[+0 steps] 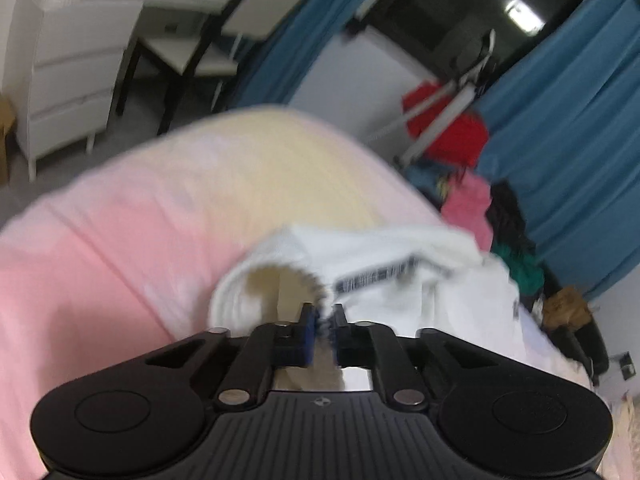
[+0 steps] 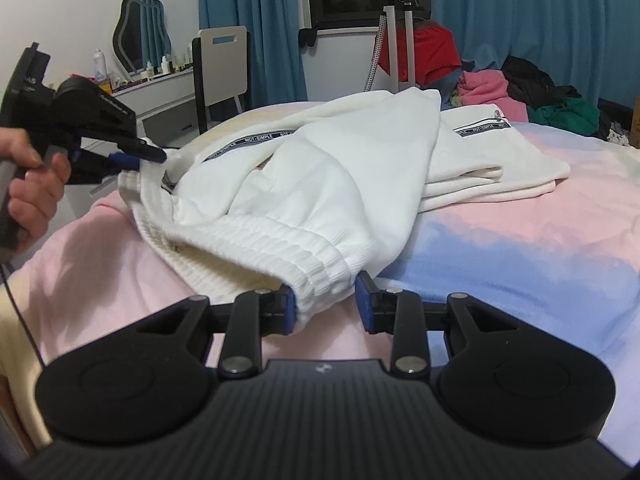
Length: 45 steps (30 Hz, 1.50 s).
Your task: Fold clothes
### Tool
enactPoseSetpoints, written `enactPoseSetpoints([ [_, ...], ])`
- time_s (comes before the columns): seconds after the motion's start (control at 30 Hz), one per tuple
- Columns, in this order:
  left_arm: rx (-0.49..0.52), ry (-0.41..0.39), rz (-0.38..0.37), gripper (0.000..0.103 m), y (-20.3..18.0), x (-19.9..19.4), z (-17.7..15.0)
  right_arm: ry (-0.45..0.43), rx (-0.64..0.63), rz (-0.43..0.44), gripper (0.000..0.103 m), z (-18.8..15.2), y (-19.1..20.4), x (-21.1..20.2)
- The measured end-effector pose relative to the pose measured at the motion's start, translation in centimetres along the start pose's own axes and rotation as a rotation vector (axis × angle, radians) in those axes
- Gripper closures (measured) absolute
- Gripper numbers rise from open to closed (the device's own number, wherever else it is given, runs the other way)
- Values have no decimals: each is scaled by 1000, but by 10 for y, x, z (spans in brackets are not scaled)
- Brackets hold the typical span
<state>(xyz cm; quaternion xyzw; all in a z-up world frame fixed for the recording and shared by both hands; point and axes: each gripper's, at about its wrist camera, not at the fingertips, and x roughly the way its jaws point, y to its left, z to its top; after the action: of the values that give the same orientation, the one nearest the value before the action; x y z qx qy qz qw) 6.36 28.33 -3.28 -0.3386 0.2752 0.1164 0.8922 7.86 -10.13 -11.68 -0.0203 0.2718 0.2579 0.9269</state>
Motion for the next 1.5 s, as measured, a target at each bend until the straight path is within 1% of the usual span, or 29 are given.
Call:
enactPoseSetpoints([
  [0.1,-63,-138,-13,96,14,-14,14,-34,13,65,58,1,1,-5],
  [0.13,-83,-172,12,97,21,-15,18,-40,31,104,52,2,1,-7],
  [0.17,-102,-201,38,96,28,-16,22,-45,49,144,49,3,1,-8],
  [0.2,-111,-203,73,96,37,-15,24,-43,87,191,48,4,0,-9],
  [0.3,-127,-129,141,94,58,3,22,-31,224,306,46,5,-9,-8],
  [0.33,-112,-110,155,92,61,6,20,-17,274,332,46,5,-13,-5],
  [0.37,-95,-101,162,91,62,9,18,-9,316,330,46,3,-19,-2],
  [0.43,-79,-106,157,85,60,7,17,7,398,327,45,1,-30,4],
  [0.47,-76,-112,159,83,59,5,18,15,440,326,43,0,-36,7],
  [0.5,-73,-118,161,76,58,3,18,24,490,328,43,-2,-43,10],
  [0.53,-70,-123,163,62,57,1,18,32,541,331,43,-4,-51,14],
  [0.57,-68,-129,165,56,57,-2,19,41,593,334,43,-6,-58,18],
  [0.6,-66,-135,168,42,56,-5,19,48,654,353,43,-8,-66,22],
  [0.63,-66,-141,172,35,56,-9,19,55,715,372,43,-10,-73,26],
  [0.67,-77,-136,180,23,57,-9,19,60,775,398,42,-13,-78,30],
  [0.7,-97,-128,180,19,60,-12,20,64,823,417,41,-15,-82,34],
  [0.77,-146,-110,167,19,66,-7,21,60,893,432,27,-16,-85,41],
  [0.9,-192,-64,144,19,70,9,22,82,965,454,26,-17,-84,64],
  [0.97,-191,-63,130,23,68,16,22,93,965,467,26,-18,-80,75],
  [1.03,-190,-61,116,37,67,23,22,89,937,493,27,-17,-72,81],
  [1.07,-187,-62,111,38,66,26,22,86,915,510,31,-16,-68,84],
  [1.1,-173,-67,122,46,65,30,22,87,886,523,36,-14,-62,85],
  [1.13,-161,-70,135,53,64,34,23,89,855,513,44,-13,-59,84],
  [1.17,-150,-73,145,59,64,37,24,92,824,504,58,-12,-55,84],
  [1.23,-129,-76,141,64,60,40,29,105,799,500,70,-12,-52,83],
  [1.33,-43,-139,136,67,39,34,41,86,829,523,74,-15,-48,78],
  [1.4,21,-186,145,71,21,31,53,78,826,543,75,-8,-21,85],
  [1.47,39,-218,160,77,9,28,73,70,824,563,76,-1,6,93],
  [1.5,21,-225,162,80,6,27,87,66,822,573,76,3,20,97],
])
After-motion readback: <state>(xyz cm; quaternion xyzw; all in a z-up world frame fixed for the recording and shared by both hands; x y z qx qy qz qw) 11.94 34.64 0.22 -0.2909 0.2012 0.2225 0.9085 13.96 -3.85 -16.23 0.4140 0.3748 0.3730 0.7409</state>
